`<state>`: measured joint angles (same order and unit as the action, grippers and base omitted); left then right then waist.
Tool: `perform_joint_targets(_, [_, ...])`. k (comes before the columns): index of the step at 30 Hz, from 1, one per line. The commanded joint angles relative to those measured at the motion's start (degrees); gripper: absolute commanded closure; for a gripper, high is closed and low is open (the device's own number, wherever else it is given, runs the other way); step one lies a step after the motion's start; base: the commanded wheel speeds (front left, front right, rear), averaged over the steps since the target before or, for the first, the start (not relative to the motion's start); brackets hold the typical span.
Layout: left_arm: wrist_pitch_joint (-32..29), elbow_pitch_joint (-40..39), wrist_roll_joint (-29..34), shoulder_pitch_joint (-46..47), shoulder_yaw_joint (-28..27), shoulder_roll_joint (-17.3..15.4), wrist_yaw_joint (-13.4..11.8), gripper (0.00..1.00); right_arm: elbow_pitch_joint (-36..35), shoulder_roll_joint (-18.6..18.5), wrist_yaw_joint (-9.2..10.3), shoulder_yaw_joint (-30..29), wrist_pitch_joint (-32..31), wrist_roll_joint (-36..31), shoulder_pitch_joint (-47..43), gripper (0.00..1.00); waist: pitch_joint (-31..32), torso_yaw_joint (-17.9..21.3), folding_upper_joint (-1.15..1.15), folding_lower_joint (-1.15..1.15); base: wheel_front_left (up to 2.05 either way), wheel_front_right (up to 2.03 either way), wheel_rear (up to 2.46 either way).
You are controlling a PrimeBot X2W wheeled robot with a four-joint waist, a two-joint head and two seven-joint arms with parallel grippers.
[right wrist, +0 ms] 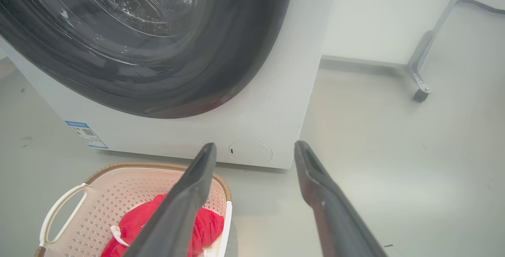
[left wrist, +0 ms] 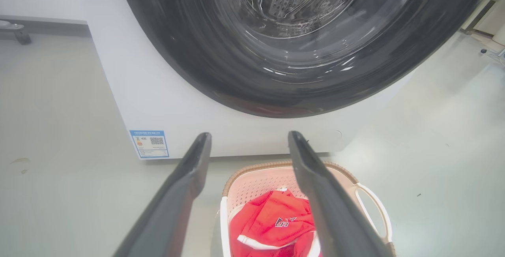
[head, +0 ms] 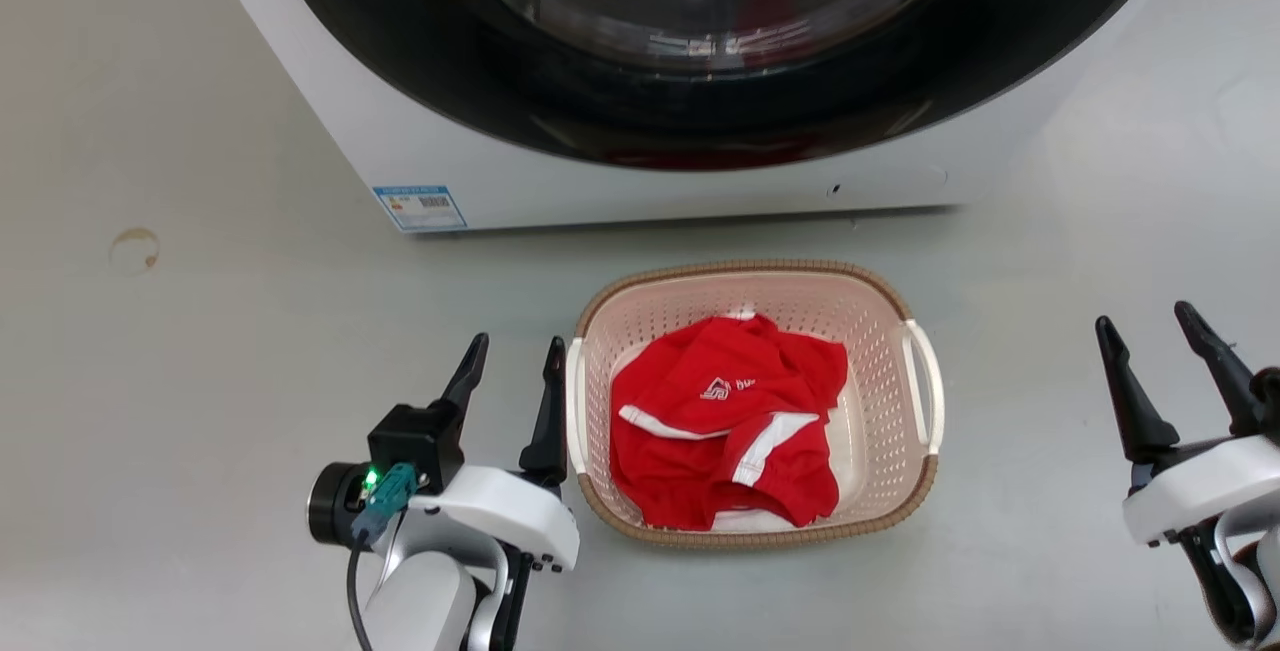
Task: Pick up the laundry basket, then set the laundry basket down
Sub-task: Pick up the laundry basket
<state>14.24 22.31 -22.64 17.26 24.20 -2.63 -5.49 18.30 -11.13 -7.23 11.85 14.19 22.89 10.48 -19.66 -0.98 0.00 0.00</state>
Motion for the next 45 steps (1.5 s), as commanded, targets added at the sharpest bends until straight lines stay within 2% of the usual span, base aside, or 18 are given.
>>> perform_joint_targets(1, [0.75,-0.85,-0.51,1.88,-1.27,-0.25,-0.53,0.0,-0.67,-1.81,-0.25,1.07,0.81,0.31,1.31,0.0,-5.16,-0.63,0.0,0.0,0.0,0.0,0.0])
perform_joint_targets(11, [0.76,6.77,-6.42,13.73,6.96,-0.25,-3.92,0.0,3.88,-4.12,-0.25,5.87,0.81,2.26,9.36,0.0,-18.47,-1.24,0.0,0.0,0.0,0.0,0.0])
perform_joint_targets(20, [0.76,12.89,-10.81,21.73,11.38,-0.25,-6.21,0.0,6.67,-5.2,-0.25,10.63,0.81,3.73,14.82,0.0,-26.16,-1.37,0.0,0.0,0.0,0.0,0.0])
perform_joint_targets(29, [0.76,16.25,-13.56,25.87,14.53,-0.25,-7.12,0.0,7.17,-6.08,-0.25,11.57,0.81,4.8,17.96,0.0,-30.72,-1.51,0.0,0.0,0.0,0.0,0.0])
perform_joint_targets(45, [0.76,17.08,-15.3,28.67,15.52,-0.25,-8.35,0.0,7.23,-6.36,-0.25,14.24,0.81,4.63,19.56,0.0,-35.14,-2.22,0.0,0.0,0.0,0.0,0.0])
